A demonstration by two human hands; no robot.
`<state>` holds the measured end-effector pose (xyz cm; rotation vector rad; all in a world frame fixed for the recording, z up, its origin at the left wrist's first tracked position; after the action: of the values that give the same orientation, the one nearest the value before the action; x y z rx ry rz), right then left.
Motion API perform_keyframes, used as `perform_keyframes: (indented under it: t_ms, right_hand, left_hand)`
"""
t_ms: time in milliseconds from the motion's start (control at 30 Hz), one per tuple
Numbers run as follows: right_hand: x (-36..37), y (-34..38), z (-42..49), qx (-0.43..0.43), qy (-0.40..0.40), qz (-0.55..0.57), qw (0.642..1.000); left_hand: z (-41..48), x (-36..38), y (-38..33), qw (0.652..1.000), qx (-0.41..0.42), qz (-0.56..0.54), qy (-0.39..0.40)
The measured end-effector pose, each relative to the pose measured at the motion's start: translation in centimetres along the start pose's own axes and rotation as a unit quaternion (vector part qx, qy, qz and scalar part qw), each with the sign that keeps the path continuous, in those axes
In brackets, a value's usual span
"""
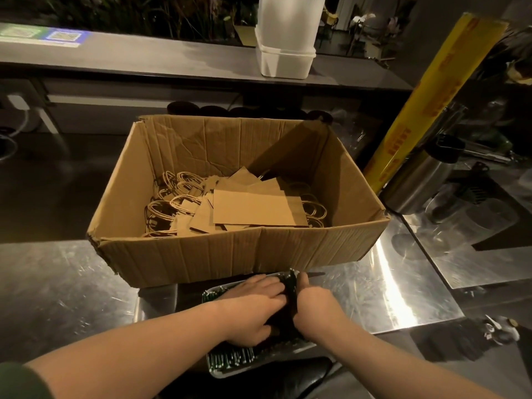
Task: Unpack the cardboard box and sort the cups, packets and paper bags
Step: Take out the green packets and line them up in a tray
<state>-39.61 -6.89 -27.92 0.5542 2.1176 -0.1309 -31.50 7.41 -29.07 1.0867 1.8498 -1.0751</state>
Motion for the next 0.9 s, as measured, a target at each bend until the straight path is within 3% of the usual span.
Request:
perform_keyframes:
  t_ms: [133, 267, 433, 600, 800, 900]
  right_hand:
    - [-0.5, 0.2, 0.8, 0.023, 0.095, 0.05, 0.994]
    - [-2.0, -0.3, 1.3, 0.015, 0.129, 0.074, 0.989]
    - [-1.7, -0.2, 2.8, 0.029, 0.106, -0.084, 0.99]
    - [-2.2, -1.2, 4.0, 0.063, 0.119, -0.046, 0.99]
    - [-4.8, -2.8, 1.2, -0.011, 0.094, -0.051, 0.994]
    - [-5.4, -2.9, 0.5, -0.022, 0.109, -0.053, 0.992]
  left_hand:
    - [-0.2, -0.3, 0.2, 0.999, -0.008, 0.016, 0.028]
    - [-0.6, -0.5, 0.2, 0.999, -0.032, -0.02, 0.024]
    - [-1.4, 0.0, 0.1, 0.999, -0.033, -0.025, 0.011]
    - [-0.6, 0.8, -0.1, 0.997, 0.002, 0.032, 0.068]
    - [1.0, 0.7, -1.0, 0.999, 0.014, 0.034, 0.038]
    - [1.7, 1.2, -1.0, 0.997, 0.007, 0.044, 0.064]
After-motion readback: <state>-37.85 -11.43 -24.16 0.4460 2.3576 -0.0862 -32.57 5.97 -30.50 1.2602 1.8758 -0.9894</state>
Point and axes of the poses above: each hand's wrist, its own z-axis towards the middle knuckle, its own x-axis out of the palm, y = z × x, the point moved 1 cm from there along z, towards the middle knuckle, and after that the axes turned 6 degrees about y, right-handed, at the moved point
